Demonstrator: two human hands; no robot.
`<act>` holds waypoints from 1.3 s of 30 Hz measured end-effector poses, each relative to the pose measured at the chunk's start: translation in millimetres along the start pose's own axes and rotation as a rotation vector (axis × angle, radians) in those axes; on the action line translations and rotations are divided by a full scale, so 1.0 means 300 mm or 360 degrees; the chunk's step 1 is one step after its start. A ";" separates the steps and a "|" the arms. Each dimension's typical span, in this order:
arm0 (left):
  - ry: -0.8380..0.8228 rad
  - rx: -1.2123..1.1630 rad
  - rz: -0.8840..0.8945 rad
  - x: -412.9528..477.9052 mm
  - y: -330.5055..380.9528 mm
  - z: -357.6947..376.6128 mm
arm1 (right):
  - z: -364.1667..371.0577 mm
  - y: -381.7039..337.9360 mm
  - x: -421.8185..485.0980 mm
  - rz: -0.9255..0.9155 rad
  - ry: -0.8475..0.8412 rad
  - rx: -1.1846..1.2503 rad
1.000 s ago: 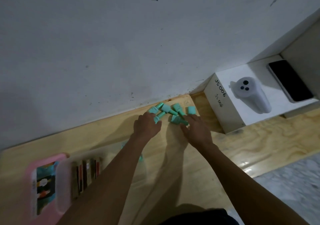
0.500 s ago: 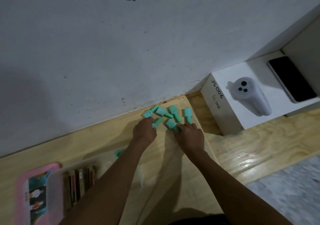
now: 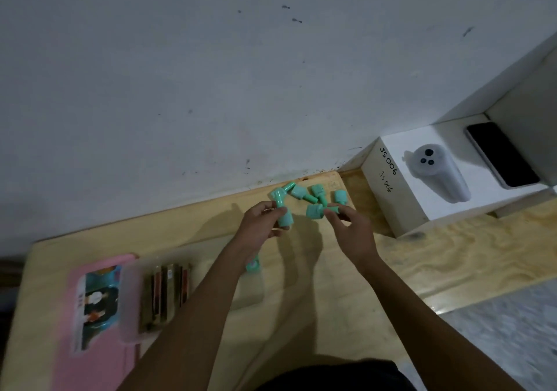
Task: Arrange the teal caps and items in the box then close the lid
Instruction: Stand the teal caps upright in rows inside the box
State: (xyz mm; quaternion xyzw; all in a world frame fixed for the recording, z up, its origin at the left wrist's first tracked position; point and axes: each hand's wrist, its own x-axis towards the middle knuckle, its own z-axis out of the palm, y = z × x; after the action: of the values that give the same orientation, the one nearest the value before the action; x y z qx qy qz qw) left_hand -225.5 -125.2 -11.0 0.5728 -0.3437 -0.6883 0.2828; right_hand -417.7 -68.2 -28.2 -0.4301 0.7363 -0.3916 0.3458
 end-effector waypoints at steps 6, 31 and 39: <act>-0.0009 -0.0232 0.0078 -0.141 0.011 -0.066 | 0.012 -0.105 -0.080 0.0109 -0.0077 0.0323; 0.0566 0.1080 0.0587 -0.337 -0.229 -0.361 | 0.289 -0.062 -0.330 -0.0638 -0.0515 -0.0720; 0.0561 0.1150 0.0468 -0.319 -0.326 -0.344 | 0.332 -0.021 -0.335 -0.0692 -0.0476 -0.1022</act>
State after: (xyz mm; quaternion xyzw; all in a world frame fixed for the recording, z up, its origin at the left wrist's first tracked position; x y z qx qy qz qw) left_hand -106.0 -6.7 -43.1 0.6888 -0.5872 -0.3677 0.2135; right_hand -291.8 -7.3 -50.5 -0.7137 0.6548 -0.1391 0.2063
